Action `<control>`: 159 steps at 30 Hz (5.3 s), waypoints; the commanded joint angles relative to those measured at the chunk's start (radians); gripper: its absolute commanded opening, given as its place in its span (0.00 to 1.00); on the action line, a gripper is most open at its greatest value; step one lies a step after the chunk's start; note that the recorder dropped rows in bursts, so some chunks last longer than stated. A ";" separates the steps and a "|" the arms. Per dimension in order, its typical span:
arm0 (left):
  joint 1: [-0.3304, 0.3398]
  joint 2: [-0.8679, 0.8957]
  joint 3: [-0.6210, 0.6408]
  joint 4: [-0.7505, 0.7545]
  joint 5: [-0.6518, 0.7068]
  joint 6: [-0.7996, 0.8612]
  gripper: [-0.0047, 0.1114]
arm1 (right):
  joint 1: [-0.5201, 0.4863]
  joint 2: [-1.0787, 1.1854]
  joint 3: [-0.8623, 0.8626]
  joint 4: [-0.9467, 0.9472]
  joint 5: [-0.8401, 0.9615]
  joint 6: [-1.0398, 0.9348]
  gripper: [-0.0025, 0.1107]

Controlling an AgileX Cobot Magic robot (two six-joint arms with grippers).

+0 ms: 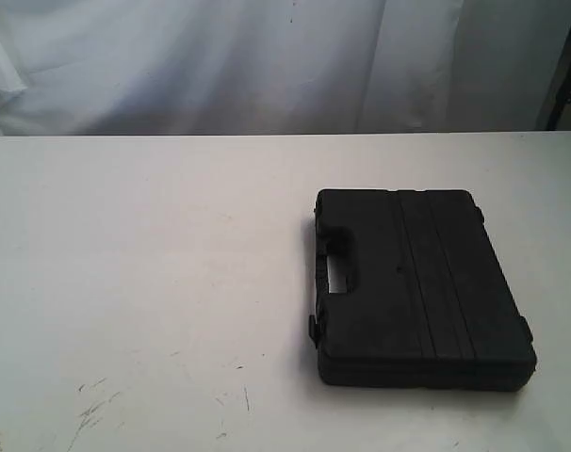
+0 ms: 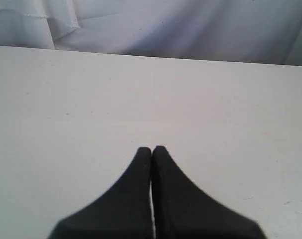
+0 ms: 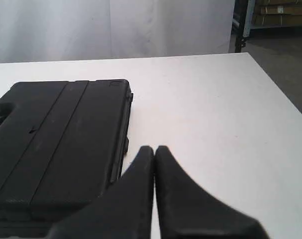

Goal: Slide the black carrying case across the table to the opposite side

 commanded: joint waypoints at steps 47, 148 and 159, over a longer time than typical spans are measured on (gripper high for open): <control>-0.004 -0.004 0.005 -0.001 -0.009 -0.002 0.04 | 0.009 0.462 -0.576 0.094 -0.269 0.070 0.02; -0.004 -0.004 0.005 -0.001 -0.009 -0.002 0.04 | 0.625 2.209 -1.787 -0.147 0.709 0.667 0.26; -0.004 -0.004 0.005 -0.001 -0.009 -0.002 0.04 | 0.625 2.209 -1.787 -0.141 0.713 0.660 0.37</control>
